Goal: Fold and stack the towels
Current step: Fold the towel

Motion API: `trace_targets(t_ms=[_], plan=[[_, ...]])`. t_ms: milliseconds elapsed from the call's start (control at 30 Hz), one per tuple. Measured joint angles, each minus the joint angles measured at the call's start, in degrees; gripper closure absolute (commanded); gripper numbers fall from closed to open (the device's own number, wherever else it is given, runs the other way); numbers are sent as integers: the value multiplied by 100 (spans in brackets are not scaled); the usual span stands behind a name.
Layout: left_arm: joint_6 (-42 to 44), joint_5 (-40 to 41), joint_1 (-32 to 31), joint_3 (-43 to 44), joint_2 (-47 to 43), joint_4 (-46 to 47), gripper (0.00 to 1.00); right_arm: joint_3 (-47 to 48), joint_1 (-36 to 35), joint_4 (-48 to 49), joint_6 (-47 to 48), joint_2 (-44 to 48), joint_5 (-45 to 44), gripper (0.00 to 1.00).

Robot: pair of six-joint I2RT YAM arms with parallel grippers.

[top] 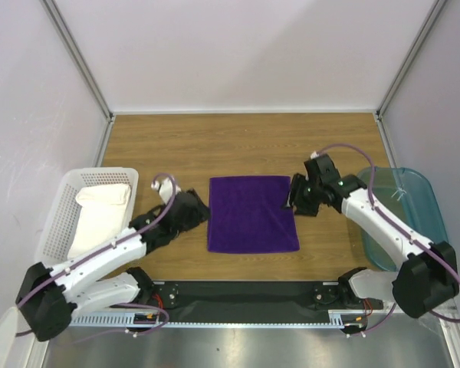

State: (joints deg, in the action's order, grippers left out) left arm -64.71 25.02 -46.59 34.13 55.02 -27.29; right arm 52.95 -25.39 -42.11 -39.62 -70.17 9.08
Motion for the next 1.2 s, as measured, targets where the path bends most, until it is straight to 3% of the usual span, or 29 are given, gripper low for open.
trace_targets(t_ms=[100, 233, 433, 933, 1200], plan=[[1051, -741, 918, 433, 621, 678, 37, 498, 39, 240, 223, -433, -175, 50], [2151, -1578, 1585, 1394, 2065, 1174, 57, 798, 271, 745, 514, -1228, -345, 64], [3338, -2142, 1670, 2946, 3963, 1421, 61, 1257, 719, 1445, 866, -2542, -367, 68], [3781, -2588, 2208, 3794, 5678, 1449, 75, 2258, 1158, 2087, 1010, -4288, -61, 84], [3783, -2769, 2433, 4406, 6179, 1309, 76, 2590, 1276, 2098, 960, -4621, 90, 87]])
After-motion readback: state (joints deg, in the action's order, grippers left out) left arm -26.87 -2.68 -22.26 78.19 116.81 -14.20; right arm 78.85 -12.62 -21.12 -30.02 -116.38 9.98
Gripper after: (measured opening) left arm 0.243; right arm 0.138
